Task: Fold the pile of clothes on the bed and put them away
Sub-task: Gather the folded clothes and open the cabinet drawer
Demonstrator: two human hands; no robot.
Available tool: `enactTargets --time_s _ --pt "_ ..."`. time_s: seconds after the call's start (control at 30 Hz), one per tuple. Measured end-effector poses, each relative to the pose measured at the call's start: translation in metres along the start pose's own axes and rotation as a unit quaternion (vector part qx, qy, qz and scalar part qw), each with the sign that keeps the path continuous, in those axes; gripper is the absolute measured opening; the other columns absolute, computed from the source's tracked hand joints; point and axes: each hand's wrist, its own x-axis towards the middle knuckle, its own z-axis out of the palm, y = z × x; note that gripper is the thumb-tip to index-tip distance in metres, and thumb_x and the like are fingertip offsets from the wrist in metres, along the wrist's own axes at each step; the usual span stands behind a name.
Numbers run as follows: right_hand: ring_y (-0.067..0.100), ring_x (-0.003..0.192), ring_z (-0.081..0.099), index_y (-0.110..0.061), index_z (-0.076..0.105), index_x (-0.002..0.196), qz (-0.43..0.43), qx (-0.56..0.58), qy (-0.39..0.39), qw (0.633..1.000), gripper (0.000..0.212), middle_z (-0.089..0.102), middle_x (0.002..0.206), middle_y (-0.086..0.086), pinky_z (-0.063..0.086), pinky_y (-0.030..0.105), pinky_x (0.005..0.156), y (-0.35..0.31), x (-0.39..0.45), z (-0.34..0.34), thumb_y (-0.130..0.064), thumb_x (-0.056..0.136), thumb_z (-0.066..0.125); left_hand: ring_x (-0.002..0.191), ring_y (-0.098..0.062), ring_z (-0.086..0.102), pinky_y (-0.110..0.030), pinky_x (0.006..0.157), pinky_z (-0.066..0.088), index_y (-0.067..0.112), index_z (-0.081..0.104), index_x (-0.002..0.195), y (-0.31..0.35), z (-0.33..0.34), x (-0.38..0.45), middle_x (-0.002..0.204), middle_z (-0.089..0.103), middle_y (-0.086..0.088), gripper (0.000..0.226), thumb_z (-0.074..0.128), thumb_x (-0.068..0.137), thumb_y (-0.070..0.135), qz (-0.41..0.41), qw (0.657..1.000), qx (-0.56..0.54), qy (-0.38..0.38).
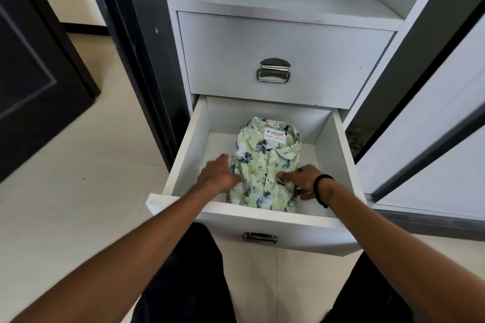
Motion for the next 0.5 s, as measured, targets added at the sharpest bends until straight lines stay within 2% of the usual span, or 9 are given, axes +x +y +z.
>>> enactTargets --time_s 0.07,0.1,0.17,0.23,0.3,0.33,0.43,0.5 --pt "0.03 0.107 0.067 -0.01 0.061 0.121 -0.083 -0.052 0.044 0.994 0.057 0.068 0.119 0.009 0.059 0.044 0.091 -0.005 -0.028 -0.005 -0.048 0.085 0.082 0.092 -0.01 0.069 -0.035 0.092 0.057 0.022 0.06 0.136 0.013 -0.015 -0.025 0.117 0.074 -0.001 0.055 0.074 0.09 0.049 0.123 0.989 -0.068 0.045" --pt "0.026 0.106 0.068 -0.014 0.061 0.123 -0.13 -0.066 0.059 0.988 0.058 0.069 0.117 0.005 0.058 0.041 0.091 -0.006 -0.048 -0.009 -0.051 0.083 0.082 0.087 -0.004 0.068 -0.031 0.087 0.059 0.026 0.068 0.124 0.02 -0.023 -0.041 0.106 0.076 0.005 0.047 0.075 0.087 0.054 0.177 0.981 -0.073 0.029" --pt "0.011 0.091 0.071 -0.021 0.067 0.114 -0.228 -0.083 0.068 0.968 0.051 0.075 0.1 -0.005 0.057 0.027 0.08 -0.004 -0.091 -0.013 -0.052 0.078 0.085 0.081 0.001 0.065 -0.022 0.076 0.057 0.031 0.076 0.102 0.026 -0.037 -0.071 0.094 0.074 0.014 0.039 0.08 0.078 0.06 0.249 0.968 -0.021 -0.033" --pt "0.002 0.071 0.065 -0.026 0.072 0.099 -0.316 -0.135 0.058 0.937 0.037 0.072 0.081 -0.009 0.053 0.02 0.068 0.008 -0.127 -0.011 -0.045 0.073 0.091 0.084 -0.001 0.058 -0.019 0.071 0.047 0.032 0.076 0.097 0.025 -0.042 -0.096 0.095 0.069 0.017 0.035 0.082 0.077 0.059 0.3 0.948 0.098 -0.047" --pt "0.005 0.064 0.056 -0.029 0.071 0.09 -0.374 -0.209 0.055 0.902 0.027 0.064 0.074 -0.011 0.049 0.024 0.063 0.026 -0.145 -0.004 -0.034 0.075 0.092 0.09 0.0 0.05 -0.023 0.076 0.041 0.033 0.075 0.1 0.019 -0.039 -0.11 0.101 0.065 0.017 0.026 0.079 0.084 0.053 0.334 0.926 0.175 -0.004" --pt "0.007 0.063 0.054 -0.031 0.065 0.087 -0.395 -0.245 0.074 0.882 0.025 0.06 0.073 -0.012 0.05 0.029 0.063 0.036 -0.149 0.002 -0.03 0.079 0.089 0.094 -0.002 0.051 -0.025 0.078 0.042 0.033 0.075 0.101 0.017 -0.035 -0.113 0.102 0.065 0.016 0.022 0.076 0.088 0.049 0.346 0.919 0.189 0.019" --pt "0.018 0.062 0.052 -0.031 0.046 0.08 -0.422 -0.325 0.202 0.822 0.029 0.05 0.077 -0.01 0.051 0.042 0.058 0.059 -0.149 0.022 -0.022 0.086 0.073 0.103 -0.013 0.059 -0.034 0.08 0.051 0.029 0.073 0.102 0.023 -0.02 -0.122 0.102 0.065 0.01 0.012 0.067 0.097 0.037 0.379 0.889 0.252 0.046" --pt "0.025 0.058 0.054 -0.026 0.047 0.078 -0.42 -0.317 0.28 0.803 0.03 0.05 0.077 -0.007 0.049 0.041 0.049 0.066 -0.15 0.035 -0.02 0.085 0.076 0.1 -0.019 0.061 -0.037 0.076 0.051 0.025 0.07 0.097 0.025 -0.008 -0.123 0.099 0.064 0.007 0.009 0.063 0.098 0.03 0.375 0.885 0.268 0.065"
